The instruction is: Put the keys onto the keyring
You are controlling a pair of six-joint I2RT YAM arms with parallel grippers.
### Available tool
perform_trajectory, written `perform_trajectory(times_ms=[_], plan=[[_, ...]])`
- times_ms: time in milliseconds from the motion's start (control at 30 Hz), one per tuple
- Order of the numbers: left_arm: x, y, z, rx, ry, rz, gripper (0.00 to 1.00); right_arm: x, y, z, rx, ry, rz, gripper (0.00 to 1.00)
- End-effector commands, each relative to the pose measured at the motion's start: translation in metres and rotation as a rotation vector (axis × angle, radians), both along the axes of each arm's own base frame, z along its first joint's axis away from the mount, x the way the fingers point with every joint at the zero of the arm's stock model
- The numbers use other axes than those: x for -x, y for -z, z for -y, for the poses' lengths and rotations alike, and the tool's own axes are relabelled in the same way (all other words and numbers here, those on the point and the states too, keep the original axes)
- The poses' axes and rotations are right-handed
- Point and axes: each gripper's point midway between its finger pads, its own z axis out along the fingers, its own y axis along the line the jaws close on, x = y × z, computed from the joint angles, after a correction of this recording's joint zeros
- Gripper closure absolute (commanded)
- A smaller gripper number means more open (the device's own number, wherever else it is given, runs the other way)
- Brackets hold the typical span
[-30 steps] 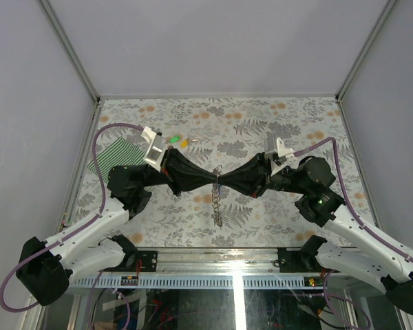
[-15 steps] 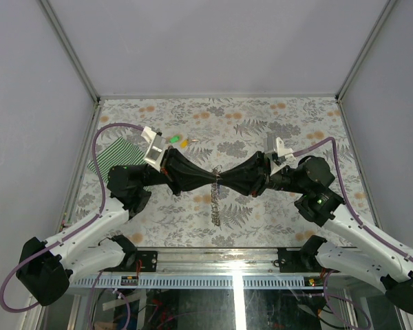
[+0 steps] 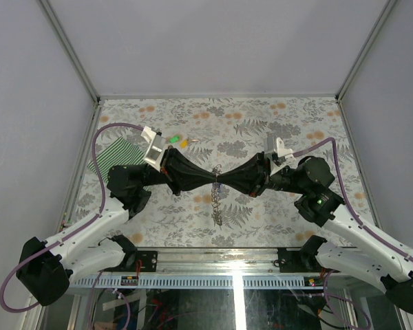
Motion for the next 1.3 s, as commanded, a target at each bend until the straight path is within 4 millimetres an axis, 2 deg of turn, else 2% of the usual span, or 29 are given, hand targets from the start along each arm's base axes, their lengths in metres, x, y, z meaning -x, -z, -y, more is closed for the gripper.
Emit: perform_trajectory(times_ms=[0,100,267,467,533,633,1000,1267], plan=[[0.009,-0.026,-0.006,0.067,0.005,0.089,1.0,0.002,-0.033,0.003,-0.072,0.011,0.074,0.93],[0.009,-0.026,-0.005,0.064,0.009,0.088,1.0,0.003,-0.034,0.003,-0.072,0.012,0.079,1.0],[0.007,-0.024,-0.005,0.053,-0.01,0.081,1.0,-0.001,-0.032,0.008,-0.007,0.053,0.111,1.0],[0.0,-0.02,-0.005,0.021,-0.061,0.081,0.82,-0.007,-0.014,0.013,0.184,0.084,0.105,1.0],[-0.003,-0.018,-0.005,0.003,-0.075,0.077,0.8,-0.008,-0.007,0.014,0.25,0.082,0.098,1.0],[-0.005,-0.015,-0.005,-0.018,-0.098,0.08,0.78,-0.007,0.0,0.018,0.327,0.078,0.086,1.0],[-0.02,0.003,0.0,-0.128,-0.154,0.059,0.72,-0.013,0.008,0.032,0.521,0.11,0.041,1.0],[-0.025,0.018,0.012,-0.223,-0.126,0.043,0.7,-0.024,0.03,0.033,0.685,0.123,-0.066,1.0]])
